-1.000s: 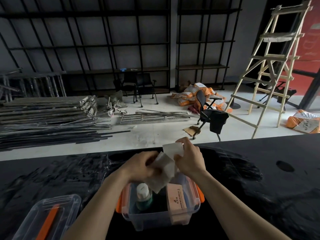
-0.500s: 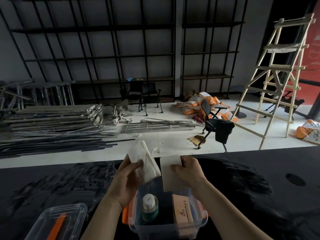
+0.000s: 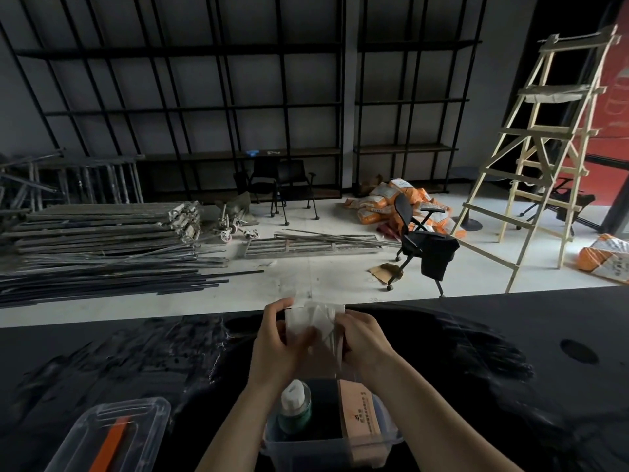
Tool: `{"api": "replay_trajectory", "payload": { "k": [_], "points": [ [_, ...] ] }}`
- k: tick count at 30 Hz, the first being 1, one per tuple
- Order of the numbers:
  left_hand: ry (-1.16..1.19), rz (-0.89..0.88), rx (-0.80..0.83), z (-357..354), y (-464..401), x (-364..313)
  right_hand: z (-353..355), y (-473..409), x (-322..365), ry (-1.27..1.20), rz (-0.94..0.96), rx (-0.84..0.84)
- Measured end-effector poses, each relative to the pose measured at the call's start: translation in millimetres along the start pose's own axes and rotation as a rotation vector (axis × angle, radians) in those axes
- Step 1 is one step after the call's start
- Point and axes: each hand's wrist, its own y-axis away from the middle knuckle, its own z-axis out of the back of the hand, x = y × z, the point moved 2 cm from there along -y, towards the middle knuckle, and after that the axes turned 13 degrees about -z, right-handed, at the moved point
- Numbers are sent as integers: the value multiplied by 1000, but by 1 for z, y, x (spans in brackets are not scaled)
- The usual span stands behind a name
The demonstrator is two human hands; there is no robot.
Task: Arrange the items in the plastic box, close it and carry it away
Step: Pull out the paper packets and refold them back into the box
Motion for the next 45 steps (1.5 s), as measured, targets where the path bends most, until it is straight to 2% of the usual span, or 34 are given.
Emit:
{"api": "replay_trajectory", "payload": {
  "k": [4, 7, 11, 14, 17, 19, 22, 25, 28, 30, 33, 37, 42, 45],
  "points": [
    [-93, -42, -100, -4, -2, 0, 3, 1, 1, -2, -4, 37],
    [-140, -56, -67, -12, -3, -3, -1, 0, -1, 5, 3, 136],
    [-153, -59, -131, -21, -4, -6, -7, 0, -7, 13, 58, 191],
    [-62, 44, -212, -21, -9, -1, -4, -2, -7, 61, 105, 225],
    [-6, 138, -229, -19, -15, 2, 1, -6, -8, 123, 162, 180],
    [10, 127, -198, -15, -15, -2, 2, -5, -8, 116, 164, 146],
    [-29, 18, -156, -7, -11, -6, 3, -2, -5, 90, 140, 129],
    [-150, -86, -103, 0, -10, -4, 4, 0, -5, 66, 124, 125],
    [-231, -106, 51, -3, -7, -5, 6, 3, -5, 71, 130, 79],
    [-341, -191, 135, -4, -3, -6, 7, 1, -5, 43, 132, 65],
    [-499, -258, 185, -7, 1, -10, 6, -1, -7, 22, 123, 66],
    [-429, -278, 79, -8, 3, -9, 5, 2, -7, 20, 133, 71],
    [-265, -130, -33, -7, -4, -5, 8, 4, -6, 24, 121, 23],
    [-177, -37, -118, -5, -6, -5, 9, 4, -8, -17, 74, 50]
  ]
}}
